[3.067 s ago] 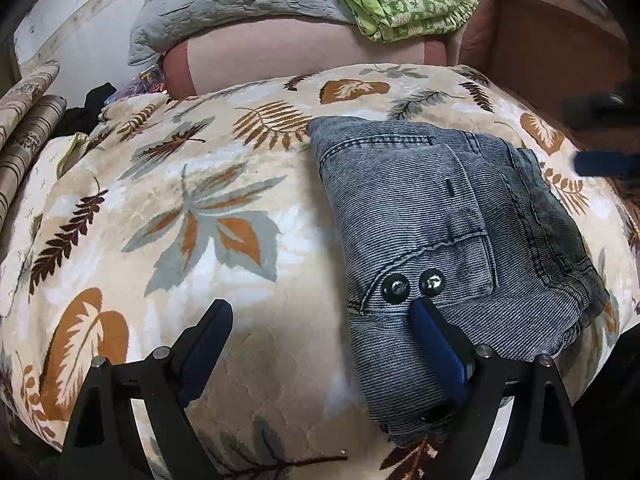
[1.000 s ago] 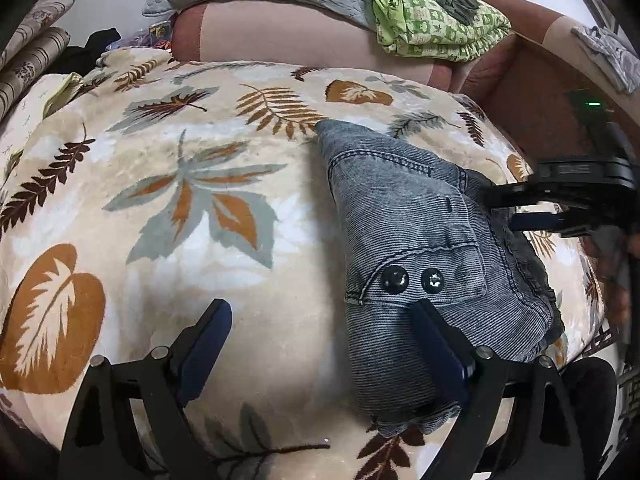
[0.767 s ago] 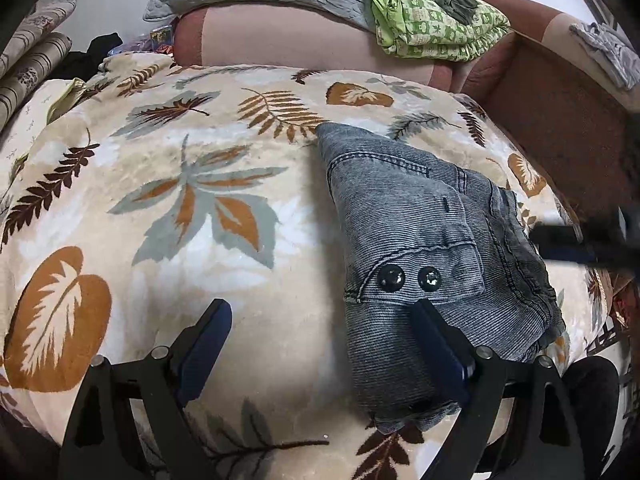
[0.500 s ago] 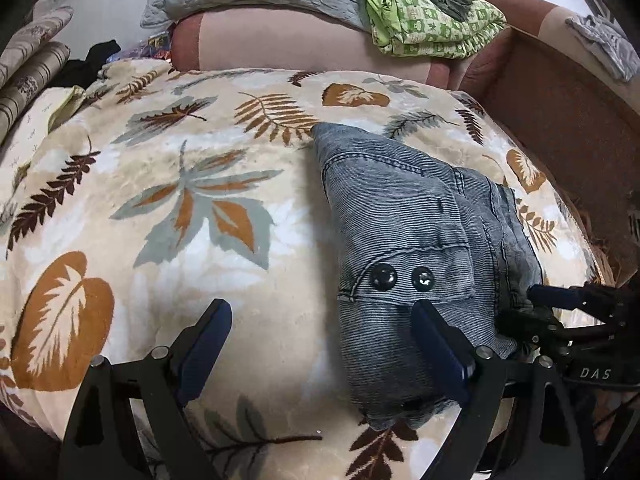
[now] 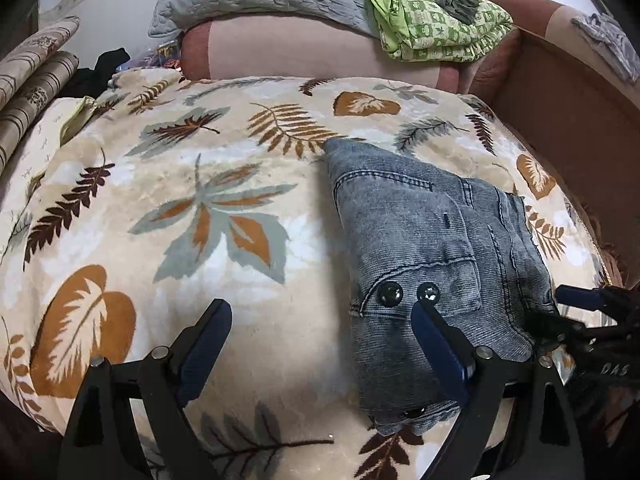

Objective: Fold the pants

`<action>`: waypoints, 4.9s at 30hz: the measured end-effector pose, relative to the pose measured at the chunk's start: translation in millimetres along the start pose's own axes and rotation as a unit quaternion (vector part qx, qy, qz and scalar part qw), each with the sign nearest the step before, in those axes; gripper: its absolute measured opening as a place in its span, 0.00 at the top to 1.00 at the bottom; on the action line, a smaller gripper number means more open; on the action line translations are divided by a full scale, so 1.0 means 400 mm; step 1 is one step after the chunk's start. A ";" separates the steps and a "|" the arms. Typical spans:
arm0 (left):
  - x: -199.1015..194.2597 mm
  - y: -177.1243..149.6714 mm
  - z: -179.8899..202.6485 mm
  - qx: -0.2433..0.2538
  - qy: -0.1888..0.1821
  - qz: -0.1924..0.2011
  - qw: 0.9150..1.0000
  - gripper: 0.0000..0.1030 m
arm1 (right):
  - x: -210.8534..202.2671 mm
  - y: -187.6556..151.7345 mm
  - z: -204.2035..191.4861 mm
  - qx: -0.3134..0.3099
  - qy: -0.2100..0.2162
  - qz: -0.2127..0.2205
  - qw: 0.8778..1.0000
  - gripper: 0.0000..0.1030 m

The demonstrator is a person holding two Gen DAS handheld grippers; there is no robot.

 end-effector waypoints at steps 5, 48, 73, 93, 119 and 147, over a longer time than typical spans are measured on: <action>0.010 0.005 -0.004 0.000 0.006 -0.006 1.000 0.11 | -0.031 -0.007 0.078 0.041 0.041 0.015 0.998 0.25; 0.141 0.129 0.049 -0.049 -0.154 -0.082 0.983 0.29 | 0.113 0.116 0.243 0.194 0.322 -0.039 0.926 0.26; -0.106 0.161 0.021 0.011 -0.086 0.055 0.995 0.80 | -0.120 0.155 0.049 0.056 0.237 0.050 0.968 0.82; 0.101 0.203 -0.292 -0.083 0.036 -0.006 0.996 0.29 | 0.173 0.360 -0.135 0.039 0.149 -0.025 0.988 0.58; 0.066 0.114 -0.279 -0.076 0.065 -0.005 0.995 0.16 | 0.133 0.542 -0.261 0.018 0.229 -0.030 0.973 0.37; -0.001 0.074 -0.253 -0.080 0.077 0.011 0.994 0.14 | 0.078 0.232 -0.272 -0.062 0.084 -0.001 0.994 0.16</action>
Point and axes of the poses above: each gripper's, at about its wrist camera, not at the fingertips, and x roughly the way its jaws point, z to its right, y to its top, the point moved 4 cm from there along x, roughly the way its jaws point, and after that the axes turned 15 degrees about -z, right-handed, at the moved point
